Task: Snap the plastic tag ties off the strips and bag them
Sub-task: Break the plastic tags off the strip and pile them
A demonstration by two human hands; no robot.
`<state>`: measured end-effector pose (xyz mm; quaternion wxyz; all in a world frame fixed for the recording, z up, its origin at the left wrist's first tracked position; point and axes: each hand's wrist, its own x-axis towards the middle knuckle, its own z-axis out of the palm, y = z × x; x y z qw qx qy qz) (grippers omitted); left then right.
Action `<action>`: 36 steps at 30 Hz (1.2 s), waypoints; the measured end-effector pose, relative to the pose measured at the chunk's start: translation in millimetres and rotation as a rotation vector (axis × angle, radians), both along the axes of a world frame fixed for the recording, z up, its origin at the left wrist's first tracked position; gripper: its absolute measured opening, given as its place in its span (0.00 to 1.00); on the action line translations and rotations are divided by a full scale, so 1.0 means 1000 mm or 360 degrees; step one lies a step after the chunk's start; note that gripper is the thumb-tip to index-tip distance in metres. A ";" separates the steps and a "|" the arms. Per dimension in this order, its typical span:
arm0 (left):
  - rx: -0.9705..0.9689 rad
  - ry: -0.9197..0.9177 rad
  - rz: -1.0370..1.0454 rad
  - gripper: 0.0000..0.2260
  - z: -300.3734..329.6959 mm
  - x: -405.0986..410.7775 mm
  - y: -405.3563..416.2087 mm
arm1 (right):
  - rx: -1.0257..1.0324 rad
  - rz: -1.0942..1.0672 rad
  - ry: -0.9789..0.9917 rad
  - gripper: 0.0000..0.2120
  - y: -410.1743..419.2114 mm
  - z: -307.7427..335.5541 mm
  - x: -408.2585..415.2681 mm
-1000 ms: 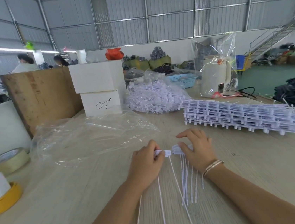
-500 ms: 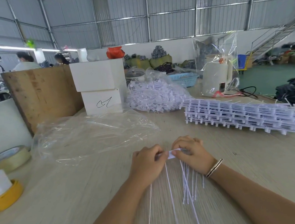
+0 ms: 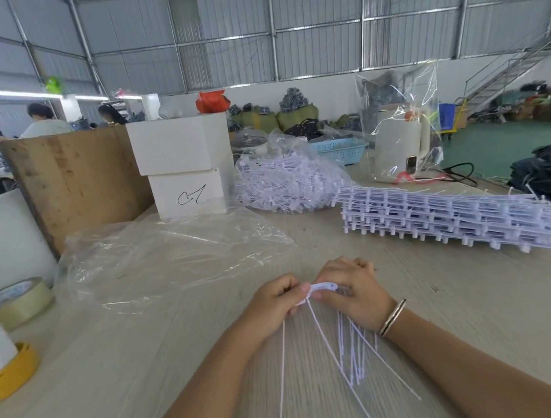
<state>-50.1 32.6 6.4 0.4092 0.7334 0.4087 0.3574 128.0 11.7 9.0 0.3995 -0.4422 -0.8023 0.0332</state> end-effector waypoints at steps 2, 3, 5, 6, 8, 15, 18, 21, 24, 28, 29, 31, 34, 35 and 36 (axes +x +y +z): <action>-0.0036 -0.0064 -0.0031 0.15 0.001 -0.001 0.000 | 0.0037 0.0001 0.0003 0.13 -0.001 0.000 -0.001; -0.0053 -0.0090 -0.0042 0.15 0.002 -0.001 0.001 | 0.0053 0.0002 0.0004 0.16 -0.002 0.000 -0.002; -0.0066 -0.0125 -0.0053 0.16 0.002 -0.001 0.002 | 0.0086 -0.0002 -0.0004 0.16 -0.002 0.000 -0.003; -0.0064 -0.0144 -0.0053 0.16 0.002 -0.001 0.002 | 0.0098 -0.0007 -0.0011 0.14 -0.001 -0.001 -0.003; -0.0066 -0.0184 -0.0052 0.16 0.001 0.000 0.003 | 0.0111 -0.0017 -0.0025 0.11 -0.001 -0.001 -0.003; -0.0135 -0.0235 -0.0036 0.16 0.002 0.002 0.003 | 0.0255 -0.0102 -0.0100 0.09 -0.004 0.001 -0.007; -0.0135 -0.0246 -0.0040 0.16 0.002 0.001 0.002 | 0.0227 -0.0085 -0.0026 0.08 -0.004 0.001 -0.007; -0.0158 -0.0257 -0.0055 0.18 0.003 0.001 0.001 | 0.0176 -0.0090 0.0004 0.09 -0.002 -0.001 -0.006; -0.0178 -0.0268 -0.0072 0.18 0.004 0.001 0.000 | 0.0154 -0.0091 0.0013 0.11 0.000 -0.002 -0.005; -0.0205 -0.0270 -0.0086 0.21 0.005 0.000 0.000 | 0.0159 -0.0098 0.0034 0.11 -0.001 -0.002 -0.005; -0.0214 -0.0267 -0.0091 0.23 0.005 0.000 0.000 | 0.0161 -0.0094 0.0038 0.11 -0.001 -0.002 -0.005; -0.0222 -0.0268 -0.0107 0.24 0.005 -0.001 0.000 | 0.0145 -0.0078 0.0053 0.12 -0.001 -0.002 -0.005; -0.0221 -0.0278 -0.0135 0.23 0.005 -0.002 0.000 | 0.0149 -0.0042 0.0082 0.14 -0.002 -0.002 -0.006; -0.0217 -0.0273 -0.0140 0.23 0.006 -0.002 0.000 | 0.0156 -0.0030 0.0100 0.16 -0.002 -0.002 -0.007; -0.0216 -0.0271 -0.0145 0.24 0.006 -0.003 0.000 | 0.0155 -0.0018 0.0118 0.17 -0.002 -0.001 -0.007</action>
